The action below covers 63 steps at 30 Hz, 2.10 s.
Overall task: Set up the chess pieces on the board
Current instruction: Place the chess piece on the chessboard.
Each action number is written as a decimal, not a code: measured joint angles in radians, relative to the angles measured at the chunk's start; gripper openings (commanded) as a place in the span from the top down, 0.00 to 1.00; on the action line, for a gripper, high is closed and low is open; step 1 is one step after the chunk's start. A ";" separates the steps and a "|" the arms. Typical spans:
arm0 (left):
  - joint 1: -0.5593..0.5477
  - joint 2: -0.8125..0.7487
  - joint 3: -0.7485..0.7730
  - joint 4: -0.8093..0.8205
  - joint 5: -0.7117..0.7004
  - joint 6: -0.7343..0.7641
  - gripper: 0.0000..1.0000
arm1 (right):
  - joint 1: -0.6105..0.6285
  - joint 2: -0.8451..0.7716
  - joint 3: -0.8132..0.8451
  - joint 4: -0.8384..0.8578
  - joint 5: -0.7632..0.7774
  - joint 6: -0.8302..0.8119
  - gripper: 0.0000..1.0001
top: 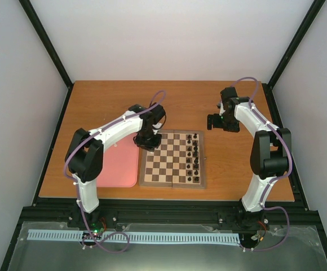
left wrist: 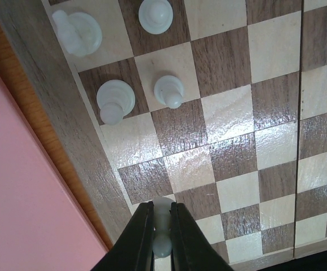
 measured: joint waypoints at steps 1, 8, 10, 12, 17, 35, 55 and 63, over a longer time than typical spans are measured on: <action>0.000 0.002 0.000 0.000 0.000 0.000 0.99 | 0.000 0.000 0.000 0.000 0.000 0.000 0.00; -0.001 0.038 0.007 -0.002 0.000 0.001 0.99 | 0.000 0.000 0.000 0.000 0.000 0.000 0.00; -0.002 0.050 0.008 -0.002 0.000 0.001 0.99 | 0.000 0.000 0.000 0.000 0.000 0.000 0.00; -0.003 0.060 0.008 -0.002 0.000 0.001 0.99 | 0.000 0.000 0.000 0.001 0.001 0.000 0.00; -0.011 0.074 0.018 -0.004 0.000 0.001 0.99 | 0.000 0.000 0.000 0.003 0.002 0.000 0.00; -0.020 0.154 0.072 0.011 -0.016 0.001 0.98 | -0.004 0.000 -0.002 0.023 0.019 0.000 0.00; -0.020 0.188 0.107 0.022 -0.023 0.001 0.91 | -0.011 0.000 -0.002 0.023 0.019 0.000 0.00; -0.020 0.188 0.107 0.023 -0.012 0.005 0.84 | -0.013 0.000 -0.002 0.023 0.019 0.000 0.00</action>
